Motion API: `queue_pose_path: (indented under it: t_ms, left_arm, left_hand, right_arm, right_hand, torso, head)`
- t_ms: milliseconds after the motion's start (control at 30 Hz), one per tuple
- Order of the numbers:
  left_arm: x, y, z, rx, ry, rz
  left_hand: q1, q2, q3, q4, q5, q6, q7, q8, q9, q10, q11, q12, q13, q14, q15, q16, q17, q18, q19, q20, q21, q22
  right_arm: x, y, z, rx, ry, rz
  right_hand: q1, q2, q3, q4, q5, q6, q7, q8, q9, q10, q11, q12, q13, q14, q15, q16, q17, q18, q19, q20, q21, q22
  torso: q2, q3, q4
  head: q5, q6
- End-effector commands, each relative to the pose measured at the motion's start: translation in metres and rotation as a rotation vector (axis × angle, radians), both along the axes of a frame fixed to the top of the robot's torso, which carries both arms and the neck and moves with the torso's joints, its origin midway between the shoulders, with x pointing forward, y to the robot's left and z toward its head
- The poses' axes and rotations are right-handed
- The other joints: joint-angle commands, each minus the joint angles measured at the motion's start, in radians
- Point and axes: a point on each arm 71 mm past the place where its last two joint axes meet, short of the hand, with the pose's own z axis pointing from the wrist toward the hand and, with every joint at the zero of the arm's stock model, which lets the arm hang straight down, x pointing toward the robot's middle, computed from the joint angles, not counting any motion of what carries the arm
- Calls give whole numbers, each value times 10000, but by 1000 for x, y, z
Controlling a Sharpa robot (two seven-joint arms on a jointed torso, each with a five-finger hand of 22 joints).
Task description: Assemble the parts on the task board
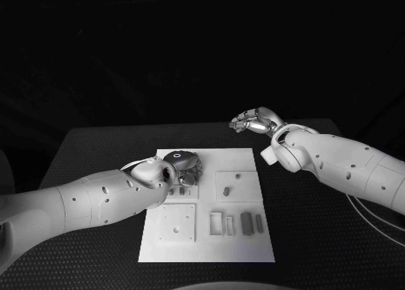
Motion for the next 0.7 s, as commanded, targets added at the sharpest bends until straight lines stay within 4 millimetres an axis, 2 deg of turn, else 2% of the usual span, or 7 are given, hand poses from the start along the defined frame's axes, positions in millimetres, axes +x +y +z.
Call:
queue_pose_path:
  t_ms: [33,500,700]
  left_arm:
    - [-1,-2,-3,105,86,-159]
    - [1,1,-8,255,214,-48]
    - [0,1,-9,386,370,-65]
  left_hand:
    - [-29,91,36,15,-51,115,10,51,-20,115,-5,-31,25,77,18,56,-16,147,92,-694,43,17]
    - [-102,236,58,36,-75,267,70,103,-59,340,-6,-42,70,190,14,164,-42,182,180,-701,56,42]
    - [-100,332,89,15,-93,512,91,209,-58,663,-25,21,135,263,-3,219,-76,215,245,-707,69,64]
  right_arm:
    - [-1,2,0,28,4,171]
    - [-1,1,0,27,0,169]
    - [-1,1,0,24,-2,158]
  right_hand:
    - [26,85,-29,3,36,-55,265,24,-14,47,14,-69,-4,-74,-10,6,-11,-155,-38,-25,-47,12]
    - [24,85,-31,4,37,-54,264,26,-16,50,13,-73,-4,-75,-9,8,-13,-156,-35,-26,-54,22]
    - [22,86,-32,6,38,-53,264,28,-16,52,13,-74,-3,-75,-10,9,-14,-157,-34,-26,-57,27]
  torso:
    - [-1,9,-1]
    - [-12,5,-3]
    - [-13,0,7]
  head:
    - [11,-9]
    - [-24,-20]
    - [-32,-31]
